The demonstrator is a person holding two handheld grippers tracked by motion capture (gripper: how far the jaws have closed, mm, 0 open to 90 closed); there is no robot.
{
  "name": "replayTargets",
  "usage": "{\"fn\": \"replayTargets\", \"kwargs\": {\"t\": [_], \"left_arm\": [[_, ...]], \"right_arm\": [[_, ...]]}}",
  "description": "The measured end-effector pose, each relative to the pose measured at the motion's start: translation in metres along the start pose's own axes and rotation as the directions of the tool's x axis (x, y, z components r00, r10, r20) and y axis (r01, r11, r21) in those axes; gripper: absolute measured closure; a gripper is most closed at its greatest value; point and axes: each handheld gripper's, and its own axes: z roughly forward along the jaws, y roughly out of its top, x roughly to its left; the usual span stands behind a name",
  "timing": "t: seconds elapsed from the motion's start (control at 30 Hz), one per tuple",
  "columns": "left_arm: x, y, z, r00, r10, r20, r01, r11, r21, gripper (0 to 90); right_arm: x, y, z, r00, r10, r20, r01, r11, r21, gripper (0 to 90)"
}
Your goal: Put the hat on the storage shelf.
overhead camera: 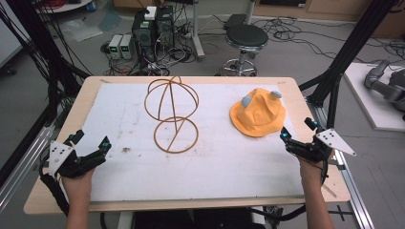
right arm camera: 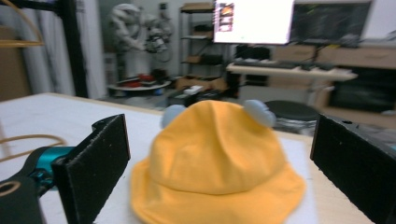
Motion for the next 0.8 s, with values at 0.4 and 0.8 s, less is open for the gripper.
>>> {"fn": "replayTargets", "kwargs": {"t": [0.4,0.8], "left_arm": [[-0.004,-0.002,0.002,0.9999,0.009,0.007,-0.009,0.9999,0.011,10.9],[-0.006,-0.002,0.004,0.9998,0.010,0.019,-0.011,0.9997,0.020,10.9]], "right_arm": [[-0.016,0.013,0.022,0.9984,-0.053,-0.022,0.055,0.994,0.094,4.5],[0.000,0.009,0.065,0.9883,-0.151,-0.023,0.152,0.959,0.240,5.3]]}}
